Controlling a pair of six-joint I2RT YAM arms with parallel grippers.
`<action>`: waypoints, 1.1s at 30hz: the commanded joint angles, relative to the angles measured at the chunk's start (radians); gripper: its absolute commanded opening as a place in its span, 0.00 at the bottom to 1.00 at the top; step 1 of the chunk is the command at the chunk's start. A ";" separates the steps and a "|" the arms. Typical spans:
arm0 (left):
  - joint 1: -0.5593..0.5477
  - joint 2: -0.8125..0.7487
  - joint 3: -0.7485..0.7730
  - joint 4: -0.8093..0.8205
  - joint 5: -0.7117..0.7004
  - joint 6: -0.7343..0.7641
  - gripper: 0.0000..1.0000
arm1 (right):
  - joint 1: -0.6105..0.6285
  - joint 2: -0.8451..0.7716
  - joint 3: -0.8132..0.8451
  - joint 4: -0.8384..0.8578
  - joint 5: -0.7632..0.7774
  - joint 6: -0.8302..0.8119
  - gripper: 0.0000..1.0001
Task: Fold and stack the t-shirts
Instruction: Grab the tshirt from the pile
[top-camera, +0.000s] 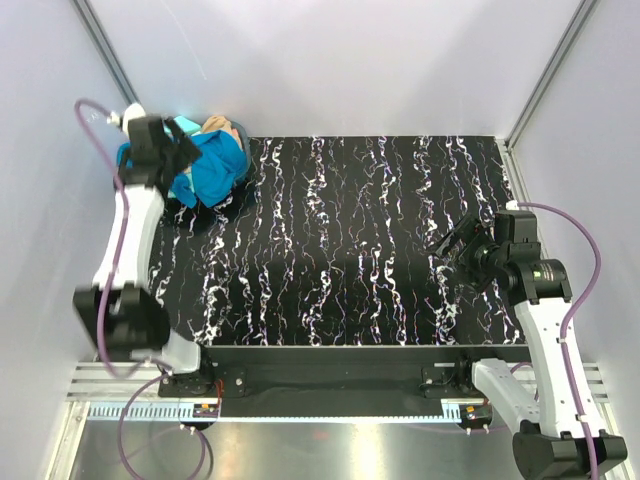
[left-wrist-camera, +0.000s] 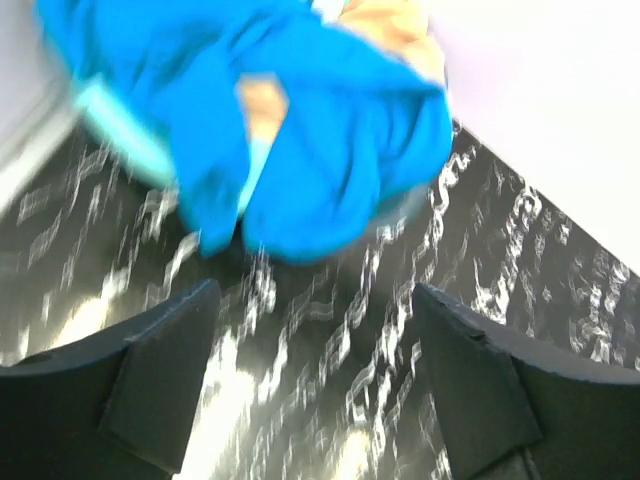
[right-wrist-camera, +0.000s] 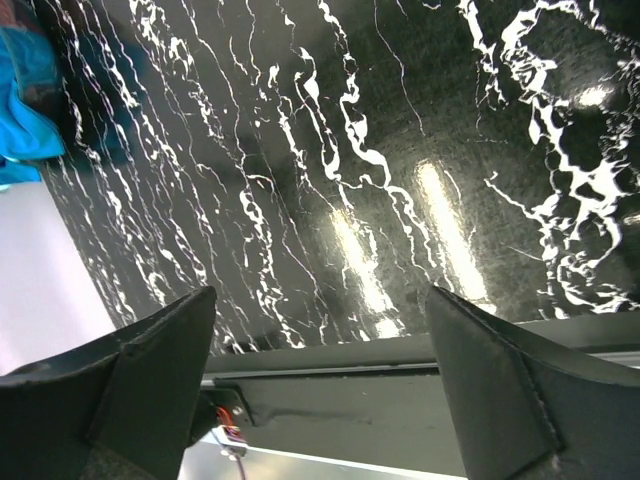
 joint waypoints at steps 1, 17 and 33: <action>0.030 0.251 0.231 -0.005 0.103 0.150 0.80 | -0.001 0.005 0.055 -0.050 0.011 -0.092 0.92; 0.067 0.716 0.507 0.315 0.390 -0.155 0.73 | -0.001 -0.004 0.096 -0.042 0.078 -0.109 0.91; 0.064 0.539 0.557 0.345 0.443 -0.196 0.00 | -0.003 0.024 0.084 0.005 0.046 -0.065 0.90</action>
